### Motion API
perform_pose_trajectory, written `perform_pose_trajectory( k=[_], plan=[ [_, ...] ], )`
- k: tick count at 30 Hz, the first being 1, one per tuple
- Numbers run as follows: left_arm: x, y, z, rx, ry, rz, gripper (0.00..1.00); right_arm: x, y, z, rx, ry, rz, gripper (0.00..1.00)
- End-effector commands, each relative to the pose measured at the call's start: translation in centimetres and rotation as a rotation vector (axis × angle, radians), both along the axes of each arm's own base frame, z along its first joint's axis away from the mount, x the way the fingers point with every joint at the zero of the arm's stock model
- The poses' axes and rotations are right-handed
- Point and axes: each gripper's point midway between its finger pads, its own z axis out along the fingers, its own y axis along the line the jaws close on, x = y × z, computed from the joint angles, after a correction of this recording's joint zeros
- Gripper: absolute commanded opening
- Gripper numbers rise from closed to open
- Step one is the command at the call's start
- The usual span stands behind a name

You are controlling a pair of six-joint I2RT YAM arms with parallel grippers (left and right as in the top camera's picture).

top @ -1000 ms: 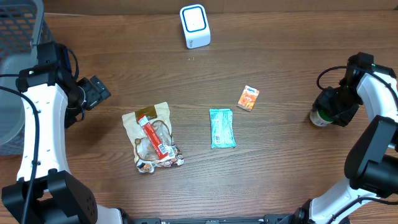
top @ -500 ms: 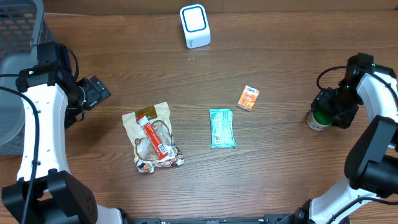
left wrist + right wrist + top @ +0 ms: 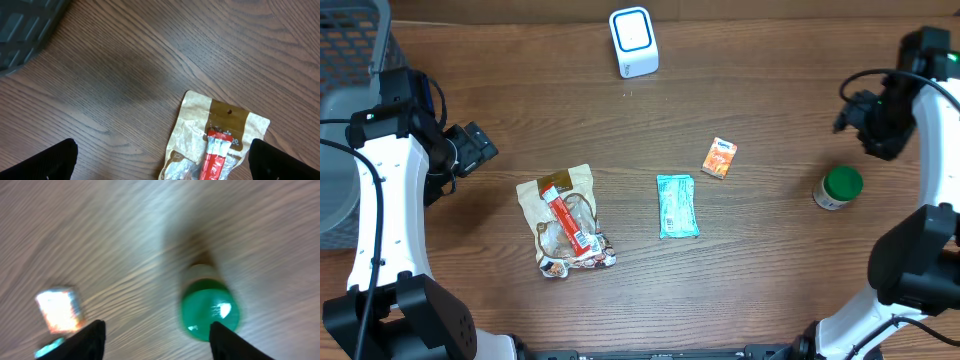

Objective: Scan the item barcode
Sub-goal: 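Release the jar and move the right gripper over the orange Kleenex pack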

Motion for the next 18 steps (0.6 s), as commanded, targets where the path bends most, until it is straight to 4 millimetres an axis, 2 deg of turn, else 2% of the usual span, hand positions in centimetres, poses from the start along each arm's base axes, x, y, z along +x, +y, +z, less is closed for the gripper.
perform_pose_trajectory(
  k=[1, 6, 10, 11, 13, 15, 18],
  plan=[
    [0.5, 0.0, 0.6, 0.013, -0.019, -0.024, 1.00, 1.0, 5.2, 0.6, 0.115, -0.044, 0.095, 0.64],
    [0.5, 0.0, 0.6, 0.013, -0.019, -0.024, 1.00, 1.3, 8.9, -1.5, 0.132, -0.024, 0.097, 0.62],
    [0.5, 0.0, 0.6, 0.013, -0.019, -0.024, 1.00, 1.3, 11.8, -4.0, 0.133, -0.025, 0.166, 0.52],
    [0.5, 0.0, 0.6, 0.013, -0.019, -0.024, 1.00, 1.1, 12.9, -5.5, 0.136, -0.019, 0.169, 0.46],
    [0.5, 0.0, 0.6, 0.013, -0.019, -0.024, 1.00, 0.8, 13.8, -7.3, 0.144, -0.014, 0.154, 0.42],
    [0.5, 0.0, 0.6, 0.013, -0.019, -0.024, 1.00, 0.7, 14.5, -8.3, 0.160, -0.023, 0.156, 0.38],
    [0.5, 0.0, 0.6, 0.013, -0.019, -0.024, 1.00, 0.7, 15.7, -9.7, 0.201, -0.047, 0.178, 0.37]
  ],
)
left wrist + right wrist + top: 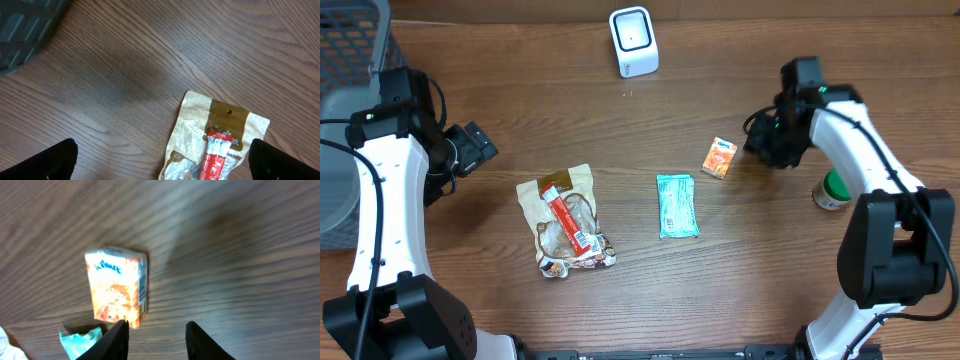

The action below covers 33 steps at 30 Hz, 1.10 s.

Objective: Scan the item barcode
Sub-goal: 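Release the jar and move the right gripper over the orange Kleenex pack, then lower the right gripper and grasp the orange Kleenex pack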

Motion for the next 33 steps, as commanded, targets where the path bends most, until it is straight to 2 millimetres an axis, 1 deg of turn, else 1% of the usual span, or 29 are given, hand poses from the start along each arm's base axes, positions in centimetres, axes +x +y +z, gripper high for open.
perform_pose_trajectory(
  k=[1, 3, 5, 7, 12, 18, 24, 26, 27, 28, 30, 32, 33],
  plan=[
    [0.5, 0.0, 0.6, 0.013, -0.019, -0.024, 1.00, -0.4, 1.4, -1.2, 0.055, -0.007, -0.006, 0.36],
    [0.5, 0.0, 0.6, 0.013, -0.020, -0.024, 1.00, -0.3, 1.8, -1.8, 0.071, -0.022, -0.016, 0.33],
    [0.5, 0.0, 0.6, 0.013, -0.019, -0.024, 1.00, 0.0, 2.3, -2.4, 0.098, -0.045, -0.014, 0.31],
    [0.5, 0.0, 0.6, 0.013, -0.019, -0.024, 1.00, 0.2, 2.7, -2.7, 0.114, -0.068, -0.005, 0.31],
    [0.5, 0.0, 0.6, 0.013, -0.019, -0.024, 1.00, 0.6, 3.0, -3.4, 0.117, -0.101, 0.002, 0.31],
    [0.5, 0.0, 0.6, 0.013, -0.019, -0.024, 1.00, 0.6, 3.0, -4.3, 0.120, -0.129, 0.005, 0.30],
    [0.5, 0.0, 0.6, 0.013, -0.019, -0.024, 1.00, 0.5, 3.9, -5.3, 0.124, -0.166, 0.028, 0.30],
    [0.5, 0.0, 0.6, 0.013, -0.019, -0.024, 1.00, 0.4, 4.1, -5.6, 0.120, -0.171, 0.034, 0.25],
    [0.5, 0.0, 0.6, 0.013, -0.019, -0.024, 1.00, 0.4, 4.0, -5.7, 0.113, -0.169, 0.034, 0.20],
    [0.5, 0.0, 0.6, 0.013, -0.019, -0.025, 1.00, 0.4, 4.0, -5.7, 0.111, -0.168, 0.033, 0.12],
    [0.5, 0.0, 0.6, 0.013, -0.019, -0.024, 1.00, 0.4, 4.0, -5.7, 0.112, -0.168, 0.034, 0.08],
    [0.5, 0.0, 0.6, 0.013, -0.019, -0.025, 1.00, 0.2, 4.5, -5.4, 0.147, -0.163, 0.042, 0.04],
    [0.5, 0.0, 0.6, 0.013, -0.019, -0.024, 1.00, 0.3, 4.7, -5.3, 0.164, -0.166, 0.045, 0.04]
  ],
)
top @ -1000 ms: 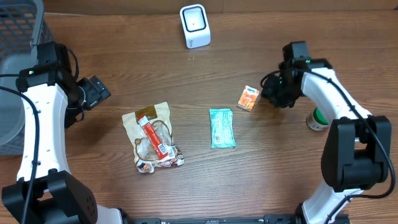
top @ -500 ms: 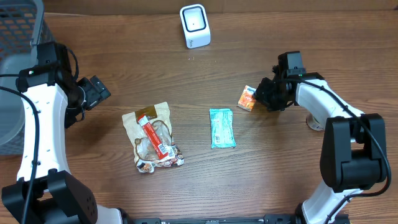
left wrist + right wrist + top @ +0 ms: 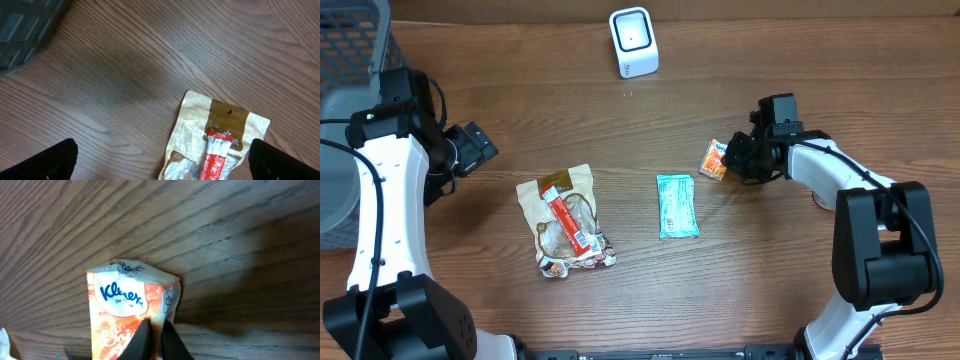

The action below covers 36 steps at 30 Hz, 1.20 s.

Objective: Scan the item barcode

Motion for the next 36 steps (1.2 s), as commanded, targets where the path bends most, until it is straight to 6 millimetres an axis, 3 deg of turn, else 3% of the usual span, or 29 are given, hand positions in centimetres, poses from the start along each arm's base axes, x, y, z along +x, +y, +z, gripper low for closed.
perform_pose_trajectory(
  k=[1, 4, 9, 14, 21, 30, 36],
  plan=[
    [0.5, 0.0, 0.6, 0.013, -0.019, -0.024, 1.00, -0.4, 0.7, 0.4, 0.052, 0.004, 0.017, 0.04],
    [0.5, 0.0, 0.6, 0.013, -0.019, -0.024, 1.00, 0.2, 1.1, 2.3, 0.130, -0.022, 0.055, 0.04],
    [0.5, -0.1, 0.6, 0.013, -0.019, -0.025, 1.00, 1.0, -0.8, 5.5, 0.074, -0.052, 0.049, 0.04],
    [0.5, -0.1, 0.6, 0.013, -0.019, -0.025, 1.00, 0.2, -4.5, 8.1, -0.221, -0.061, 0.052, 0.04],
    [0.5, -0.1, 0.6, 0.013, -0.019, -0.025, 1.00, -2.5, -9.4, 9.9, -0.823, -0.019, 0.072, 0.04],
    [0.5, -0.1, 0.6, 0.013, -0.019, -0.025, 1.00, -4.4, -5.5, 12.0, -1.176, -0.080, 0.255, 0.04],
    [0.5, -0.1, 0.6, 0.013, -0.019, -0.025, 1.00, -5.7, -3.5, 9.9, -1.280, -0.043, 0.346, 0.04]
  ],
)
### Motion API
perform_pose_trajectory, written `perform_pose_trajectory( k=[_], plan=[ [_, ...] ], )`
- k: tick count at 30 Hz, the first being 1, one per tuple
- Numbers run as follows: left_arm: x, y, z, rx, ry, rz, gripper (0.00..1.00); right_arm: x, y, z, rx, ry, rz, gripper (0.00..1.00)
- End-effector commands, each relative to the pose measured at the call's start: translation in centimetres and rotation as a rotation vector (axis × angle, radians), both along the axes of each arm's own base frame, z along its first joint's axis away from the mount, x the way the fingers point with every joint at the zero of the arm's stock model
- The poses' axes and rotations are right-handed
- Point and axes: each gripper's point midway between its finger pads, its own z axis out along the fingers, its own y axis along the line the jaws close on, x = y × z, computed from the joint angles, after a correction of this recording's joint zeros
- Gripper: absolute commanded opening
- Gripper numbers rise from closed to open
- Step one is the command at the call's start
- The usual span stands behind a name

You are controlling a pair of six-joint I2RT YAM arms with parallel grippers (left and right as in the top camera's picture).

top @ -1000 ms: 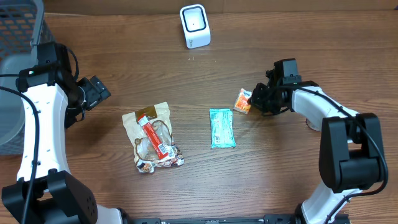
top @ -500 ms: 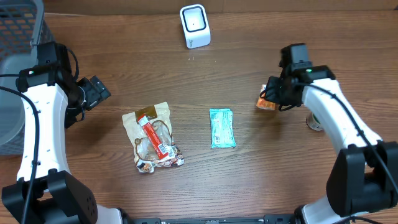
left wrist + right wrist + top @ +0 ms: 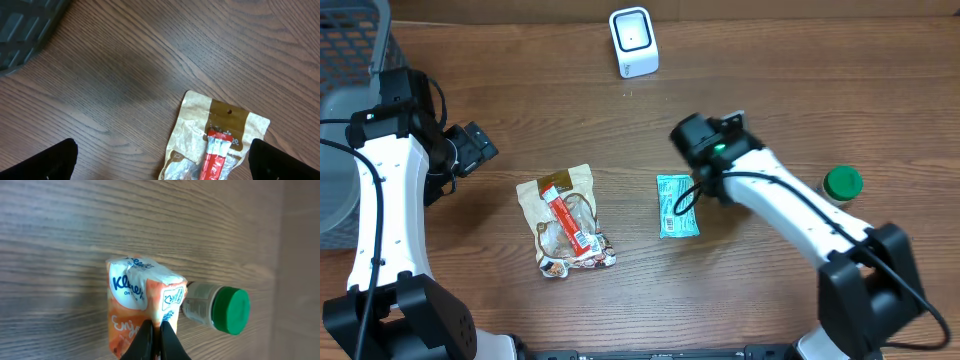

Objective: Scan the item barcode

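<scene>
In the right wrist view my right gripper [image 3: 155, 339] is shut on the orange and white Kleenex tissue pack [image 3: 135, 300], pinching its wrapper and holding it above the table. In the overhead view that gripper [image 3: 700, 140] hangs over the table's middle, right of and nearer than the white scanner [image 3: 633, 41]; the pack is hidden beneath it there. My left gripper [image 3: 470, 148] stays at the far left, and its wrist view shows it open [image 3: 162, 167], with black fingertips [image 3: 50, 160] wide apart above the table.
A brown snack bag [image 3: 565, 215] with red sticks lies left of centre, also in the left wrist view [image 3: 215, 135]. A teal packet [image 3: 677, 205] lies just below my right arm. A green-lidded jar [image 3: 839, 186] stands at the right. A grey basket [image 3: 350, 50] fills the far left corner.
My right gripper, then shut on the tissue pack where it lay on the table at the right, now holds it lifted and further left, over the table's middle. The left arm has not moved.
My right gripper was open above the green-lidded jar at the far right. Then it was open beside the tissue pack. Then it was shut on the pack on the table. Now it holds the pack raised, nearer the scanner. The left arm stayed still throughout.
</scene>
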Motion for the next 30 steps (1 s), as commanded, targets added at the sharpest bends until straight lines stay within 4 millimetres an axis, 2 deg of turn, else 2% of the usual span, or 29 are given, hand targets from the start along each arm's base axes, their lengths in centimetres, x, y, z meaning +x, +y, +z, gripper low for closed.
perform_pose_trajectory(
  k=[1, 10, 27, 28, 30],
  plan=[
    [0.5, -0.1, 0.6, 0.013, -0.019, -0.025, 1.00, 0.4, -0.2, -0.9, -0.121, -0.025, 0.006, 0.04],
    [0.5, -0.1, 0.6, 0.013, -0.019, -0.025, 1.00, 0.1, -0.4, -4.0, -0.172, 0.008, -0.030, 0.04],
    [0.5, -0.1, 0.6, 0.013, -0.019, -0.025, 1.00, -0.5, 0.1, -6.8, -0.142, 0.087, -0.036, 0.04],
    [0.5, -0.1, 0.6, 0.013, -0.019, -0.025, 0.99, -0.5, 0.2, -6.8, -0.140, 0.084, -0.036, 0.06],
    [0.5, -0.1, 0.6, 0.013, -0.019, -0.025, 1.00, -0.5, 0.2, -6.8, -0.139, 0.084, -0.036, 0.17]
  ],
)
